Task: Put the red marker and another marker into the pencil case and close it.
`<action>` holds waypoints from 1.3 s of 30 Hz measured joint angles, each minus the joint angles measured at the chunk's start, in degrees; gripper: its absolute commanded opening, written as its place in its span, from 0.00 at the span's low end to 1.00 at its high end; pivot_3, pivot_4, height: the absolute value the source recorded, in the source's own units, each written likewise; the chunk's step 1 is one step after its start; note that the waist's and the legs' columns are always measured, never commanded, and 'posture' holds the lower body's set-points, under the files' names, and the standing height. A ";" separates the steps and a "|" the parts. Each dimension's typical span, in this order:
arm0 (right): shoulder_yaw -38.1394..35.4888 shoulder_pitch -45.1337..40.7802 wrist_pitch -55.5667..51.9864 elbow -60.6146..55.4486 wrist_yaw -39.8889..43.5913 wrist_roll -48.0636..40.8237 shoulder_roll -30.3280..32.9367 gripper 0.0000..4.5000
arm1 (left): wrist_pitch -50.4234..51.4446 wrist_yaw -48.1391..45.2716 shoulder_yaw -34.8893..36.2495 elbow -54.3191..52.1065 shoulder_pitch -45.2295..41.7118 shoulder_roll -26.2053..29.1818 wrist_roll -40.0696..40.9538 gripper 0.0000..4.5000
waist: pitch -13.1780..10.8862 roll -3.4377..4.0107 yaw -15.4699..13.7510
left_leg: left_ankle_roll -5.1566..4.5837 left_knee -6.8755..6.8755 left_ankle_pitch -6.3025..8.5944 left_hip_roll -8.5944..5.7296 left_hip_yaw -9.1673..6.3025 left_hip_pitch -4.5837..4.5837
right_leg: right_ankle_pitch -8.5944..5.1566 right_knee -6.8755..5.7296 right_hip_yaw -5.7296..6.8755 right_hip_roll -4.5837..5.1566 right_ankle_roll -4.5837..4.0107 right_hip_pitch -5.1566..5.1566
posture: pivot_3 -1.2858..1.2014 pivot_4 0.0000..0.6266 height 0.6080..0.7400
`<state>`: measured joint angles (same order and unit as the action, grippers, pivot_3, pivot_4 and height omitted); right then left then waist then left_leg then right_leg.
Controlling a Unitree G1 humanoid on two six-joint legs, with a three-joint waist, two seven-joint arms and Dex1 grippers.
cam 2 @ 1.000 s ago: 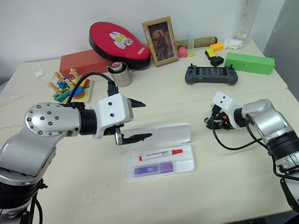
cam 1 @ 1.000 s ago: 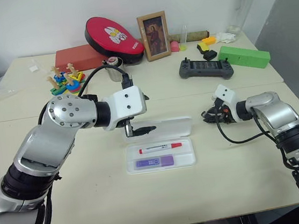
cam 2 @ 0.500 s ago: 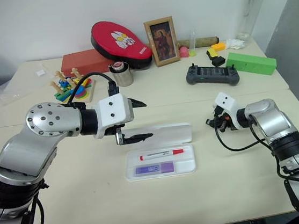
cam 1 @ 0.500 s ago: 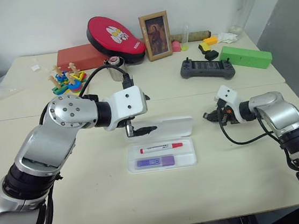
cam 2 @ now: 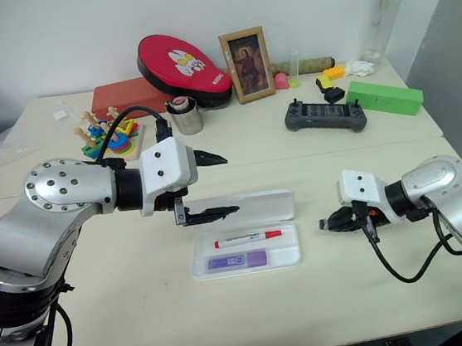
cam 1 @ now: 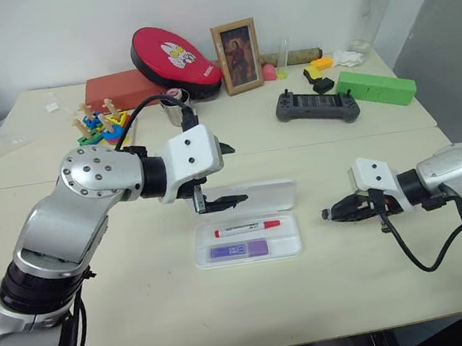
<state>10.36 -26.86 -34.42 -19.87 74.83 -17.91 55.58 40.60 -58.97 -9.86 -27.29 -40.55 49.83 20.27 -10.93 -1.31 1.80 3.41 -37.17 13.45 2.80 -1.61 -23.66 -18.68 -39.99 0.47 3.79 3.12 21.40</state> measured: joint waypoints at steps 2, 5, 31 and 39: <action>0.22 -2.61 -2.19 -2.35 -1.09 -1.48 -2.73 0.06 | 0.81 0.27 1.03 -0.05 -0.13 -0.32 1.22 1.00 | 0.00 0.00 0.04 | 0.00 0.01 0.00 0.00 -0.01 0.03 | 0.02 -0.02 -0.01 0.00 0.00 0.00 | 0.52 0.24 1.00; 2.40 -5.52 -4.69 -4.68 -3.30 -1.83 -6.21 0.06 | 1.46 0.47 1.97 -0.01 -0.21 -0.30 2.27 1.00 | 0.01 -0.01 -0.16 | 0.01 0.01 0.00 0.00 -0.07 0.04 | 0.02 -0.01 0.05 -0.01 0.00 -0.03 | 0.52 0.24 1.00; 16.16 -6.12 -0.97 1.07 -7.23 7.71 -13.44 0.79 | -0.12 0.76 2.24 3.49 -0.21 1.17 -0.10 1.00 | 0.01 -0.01 -0.27 | 0.01 0.01 -0.01 -0.01 -0.06 -0.06 | 0.02 0.02 0.06 0.00 0.00 0.04 | 0.52 0.24 1.00; 12.24 -8.14 -5.68 -0.48 -7.26 3.06 -13.78 0.99 | -0.36 0.75 2.24 3.78 -0.21 1.14 -0.11 1.00 | 0.01 -0.01 -0.27 | 0.01 0.02 -0.01 -0.01 -0.07 -0.06 | 0.02 0.02 0.06 0.00 0.00 0.04 | 0.52 0.24 1.00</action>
<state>22.60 -35.00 -40.10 -20.35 67.58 -14.85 41.80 40.23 -58.22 -7.62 -23.51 -40.75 50.97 20.16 -10.92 -1.32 1.53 3.42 -37.16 13.44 2.79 -1.68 -23.72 -18.67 -39.97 0.53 3.79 3.12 21.44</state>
